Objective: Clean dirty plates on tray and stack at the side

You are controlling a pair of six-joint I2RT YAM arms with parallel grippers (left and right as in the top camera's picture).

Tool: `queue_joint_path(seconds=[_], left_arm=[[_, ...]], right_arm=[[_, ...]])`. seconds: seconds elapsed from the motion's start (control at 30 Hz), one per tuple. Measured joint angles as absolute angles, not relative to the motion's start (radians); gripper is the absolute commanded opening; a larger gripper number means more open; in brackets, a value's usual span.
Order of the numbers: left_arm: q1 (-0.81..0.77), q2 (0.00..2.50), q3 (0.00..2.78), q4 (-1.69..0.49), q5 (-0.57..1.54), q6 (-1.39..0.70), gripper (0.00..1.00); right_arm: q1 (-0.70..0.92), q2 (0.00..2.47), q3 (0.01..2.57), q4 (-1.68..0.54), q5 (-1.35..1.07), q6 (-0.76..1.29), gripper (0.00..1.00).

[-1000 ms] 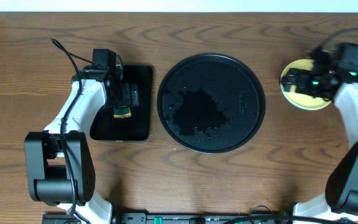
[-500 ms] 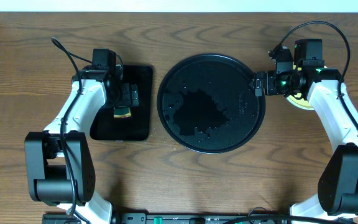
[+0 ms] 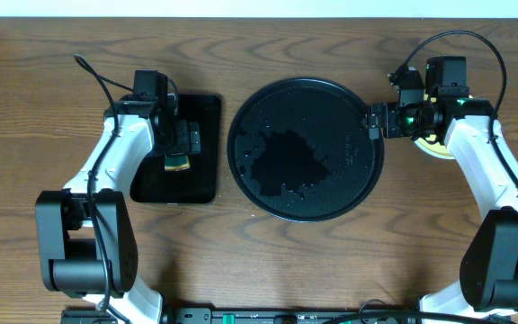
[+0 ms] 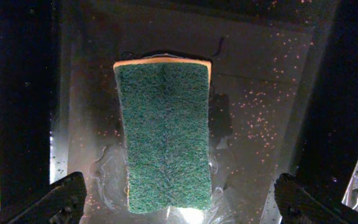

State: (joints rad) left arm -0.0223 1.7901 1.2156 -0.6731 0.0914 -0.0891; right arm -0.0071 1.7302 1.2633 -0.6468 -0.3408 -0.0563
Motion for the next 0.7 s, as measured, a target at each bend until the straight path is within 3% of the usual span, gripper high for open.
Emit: queue_joint_path(seconds=[0.23,0.7], left_arm=[[-0.022,1.790,1.216,-0.673,0.091,-0.089,0.96],[-0.022,1.790,1.215,-0.673,0.091,-0.089,0.96]], right_arm=[[0.018,1.629,1.231,-0.651,-0.335,-0.056,0.99],[0.097,0.688,1.206,-0.557,-0.257,-0.077,0.99]])
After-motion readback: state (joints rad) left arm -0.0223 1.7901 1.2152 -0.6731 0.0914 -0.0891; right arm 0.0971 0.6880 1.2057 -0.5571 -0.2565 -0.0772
